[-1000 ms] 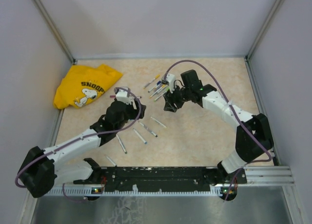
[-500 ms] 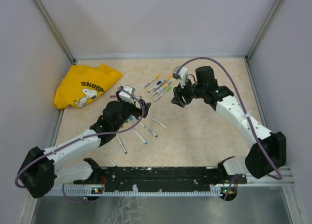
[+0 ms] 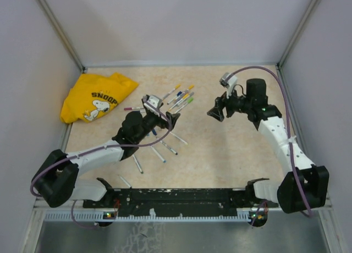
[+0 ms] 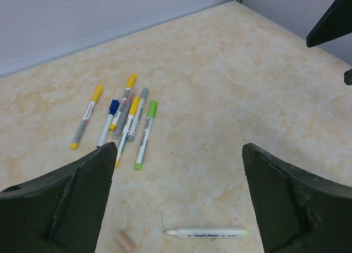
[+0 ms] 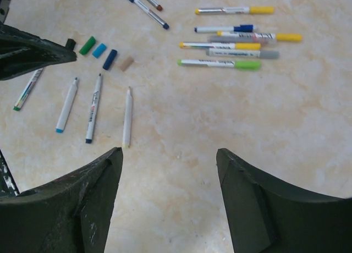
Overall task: Open the pen caps
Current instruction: Move the pen to the center of the board.
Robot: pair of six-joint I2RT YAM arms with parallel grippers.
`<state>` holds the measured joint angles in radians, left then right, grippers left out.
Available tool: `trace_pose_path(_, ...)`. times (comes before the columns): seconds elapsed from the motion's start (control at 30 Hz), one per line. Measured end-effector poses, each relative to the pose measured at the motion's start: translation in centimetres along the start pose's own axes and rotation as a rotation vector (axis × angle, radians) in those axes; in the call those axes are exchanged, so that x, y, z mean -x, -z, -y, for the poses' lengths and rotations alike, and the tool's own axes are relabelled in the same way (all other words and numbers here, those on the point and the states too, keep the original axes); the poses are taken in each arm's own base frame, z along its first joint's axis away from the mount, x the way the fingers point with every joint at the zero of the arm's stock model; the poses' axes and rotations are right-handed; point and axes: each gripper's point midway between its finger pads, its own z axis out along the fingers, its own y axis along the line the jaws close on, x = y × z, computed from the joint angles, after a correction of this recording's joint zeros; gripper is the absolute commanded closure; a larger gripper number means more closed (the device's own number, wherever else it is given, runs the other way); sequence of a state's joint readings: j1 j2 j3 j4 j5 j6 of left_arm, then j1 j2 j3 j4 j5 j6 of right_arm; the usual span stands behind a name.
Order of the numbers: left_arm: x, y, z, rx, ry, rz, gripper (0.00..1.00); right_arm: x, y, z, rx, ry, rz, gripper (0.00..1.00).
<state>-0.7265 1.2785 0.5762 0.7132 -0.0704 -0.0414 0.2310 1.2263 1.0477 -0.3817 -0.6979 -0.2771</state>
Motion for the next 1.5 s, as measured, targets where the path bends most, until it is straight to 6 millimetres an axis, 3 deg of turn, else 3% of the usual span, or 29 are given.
trace_pose_path(0.1,-0.7,-1.2,0.9,-0.054,-0.017,-0.028,0.00,-1.7,1.0,1.5,-0.028,-0.062,0.009,0.27)
trace_pose_path(0.37,-1.8,-2.1,2.5,-0.150,-0.023,-0.080,0.01,-2.7,1.5,0.2,-0.010,-0.022,0.085,0.28)
trace_pose_path(0.53,-2.0,-1.0,3.4,-0.201,-0.016,-0.129,0.01,-3.5,1.3,-0.4,0.013,-0.026,0.101,0.27)
trace_pose_path(0.73,0.8,1.0,3.5,-0.205,-0.015,-0.106,0.01,-3.4,1.1,-0.3,0.013,-0.030,0.099,0.27)
trace_pose_path(0.87,0.8,1.5,3.3,-0.190,-0.012,-0.149,0.02,-3.6,0.9,-0.1,0.019,-0.049,0.081,0.27)
trace_pose_path(1.13,-0.7,0.3,3.1,-0.172,-0.008,-0.278,0.08,-3.5,1.1,0.0,0.009,-0.068,0.058,0.27)
trace_pose_path(1.5,-6.3,-0.7,3.2,-0.187,0.000,-0.472,0.25,-3.6,1.1,0.5,-0.018,-0.077,0.042,0.27)
